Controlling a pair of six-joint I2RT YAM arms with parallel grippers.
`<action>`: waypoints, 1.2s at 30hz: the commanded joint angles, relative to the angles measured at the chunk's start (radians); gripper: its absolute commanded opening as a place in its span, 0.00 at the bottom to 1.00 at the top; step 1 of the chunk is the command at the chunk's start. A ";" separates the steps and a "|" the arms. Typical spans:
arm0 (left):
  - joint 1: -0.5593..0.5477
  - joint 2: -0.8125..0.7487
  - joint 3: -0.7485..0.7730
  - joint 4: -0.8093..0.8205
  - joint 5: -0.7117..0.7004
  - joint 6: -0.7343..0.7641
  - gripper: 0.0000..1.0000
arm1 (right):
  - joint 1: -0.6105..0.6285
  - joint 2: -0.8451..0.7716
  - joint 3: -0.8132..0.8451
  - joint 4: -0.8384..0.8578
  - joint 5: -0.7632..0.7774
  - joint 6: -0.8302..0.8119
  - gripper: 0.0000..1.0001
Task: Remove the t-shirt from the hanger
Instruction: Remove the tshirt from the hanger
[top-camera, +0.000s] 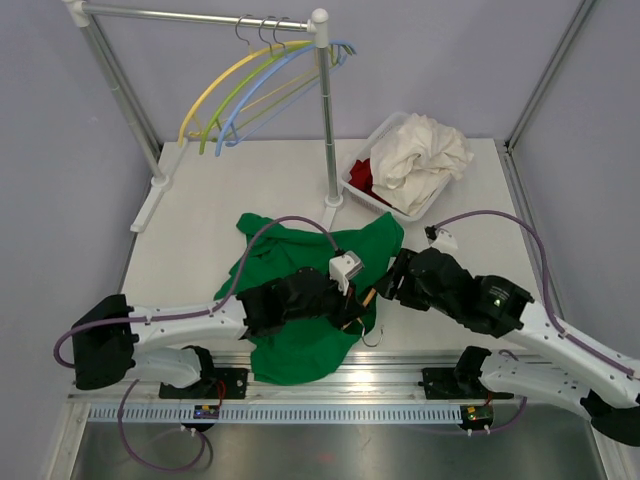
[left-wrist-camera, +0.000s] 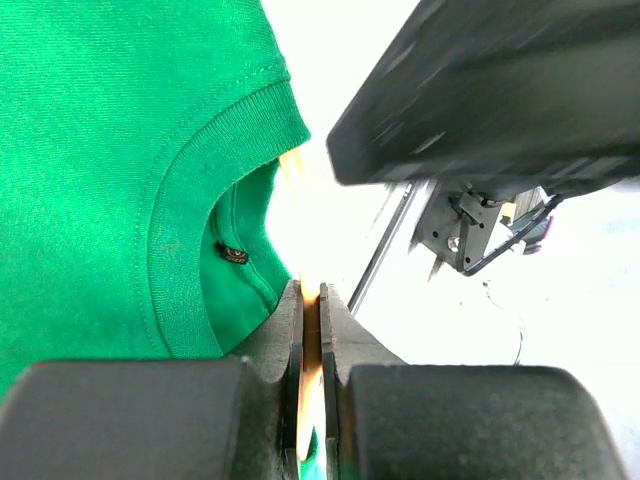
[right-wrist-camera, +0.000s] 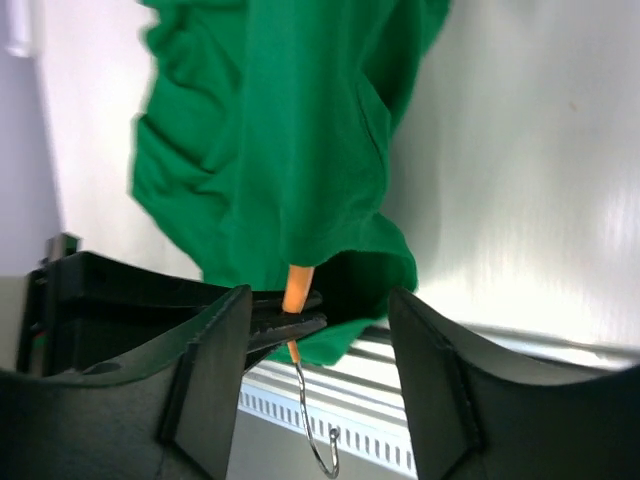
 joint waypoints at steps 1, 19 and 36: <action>0.013 -0.089 -0.012 0.069 0.031 0.001 0.00 | 0.005 -0.101 -0.050 0.170 0.046 -0.102 0.65; 0.177 -0.493 -0.123 -0.029 0.058 -0.066 0.00 | 0.005 -0.252 -0.434 0.938 0.041 -0.530 0.68; 0.221 -0.445 -0.128 0.009 0.156 -0.119 0.00 | 0.005 -0.290 -0.632 1.342 -0.298 -0.928 0.85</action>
